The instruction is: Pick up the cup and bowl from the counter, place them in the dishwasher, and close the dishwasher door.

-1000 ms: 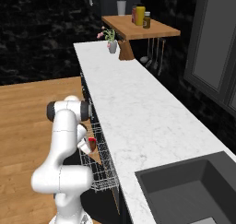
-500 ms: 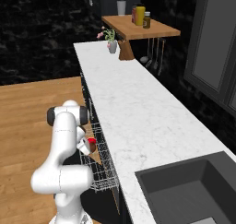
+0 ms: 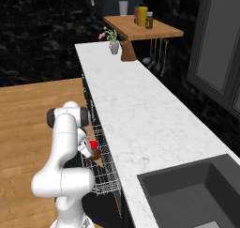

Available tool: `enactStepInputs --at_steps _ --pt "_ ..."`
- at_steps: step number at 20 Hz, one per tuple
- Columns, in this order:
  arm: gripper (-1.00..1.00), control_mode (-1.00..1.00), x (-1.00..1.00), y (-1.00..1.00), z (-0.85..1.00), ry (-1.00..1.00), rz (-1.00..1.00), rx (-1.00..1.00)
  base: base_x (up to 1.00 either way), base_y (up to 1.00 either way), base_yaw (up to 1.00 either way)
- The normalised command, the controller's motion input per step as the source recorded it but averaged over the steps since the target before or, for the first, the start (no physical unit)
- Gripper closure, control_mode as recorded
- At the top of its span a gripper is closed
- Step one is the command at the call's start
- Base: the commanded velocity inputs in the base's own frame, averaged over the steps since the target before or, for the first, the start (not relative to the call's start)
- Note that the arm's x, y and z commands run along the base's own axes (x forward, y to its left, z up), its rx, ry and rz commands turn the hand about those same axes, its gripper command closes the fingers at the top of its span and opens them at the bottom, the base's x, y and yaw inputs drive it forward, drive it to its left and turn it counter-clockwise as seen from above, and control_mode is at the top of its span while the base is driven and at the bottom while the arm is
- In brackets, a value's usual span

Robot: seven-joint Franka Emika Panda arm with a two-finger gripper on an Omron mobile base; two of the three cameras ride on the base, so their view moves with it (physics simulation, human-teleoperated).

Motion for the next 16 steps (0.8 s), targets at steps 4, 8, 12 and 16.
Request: enactStepInputs --at_steps 4,8,12,16 --pt "-1.0 -1.0 -0.2 0.0 0.14 -0.13 0.0 0.0 0.0 0.0 0.0" --pt "-1.0 -1.0 -0.5 0.04 0.28 -0.19 0.0 0.0 0.0 0.0 0.0" --pt "-1.0 -1.0 -0.67 0.21 0.3 -0.14 0.0 -0.01 0.0 0.0 0.0" --pt "-1.0 -1.0 -0.67 0.24 0.4 -0.17 0.0 0.0 0.0 0.0 0.0"
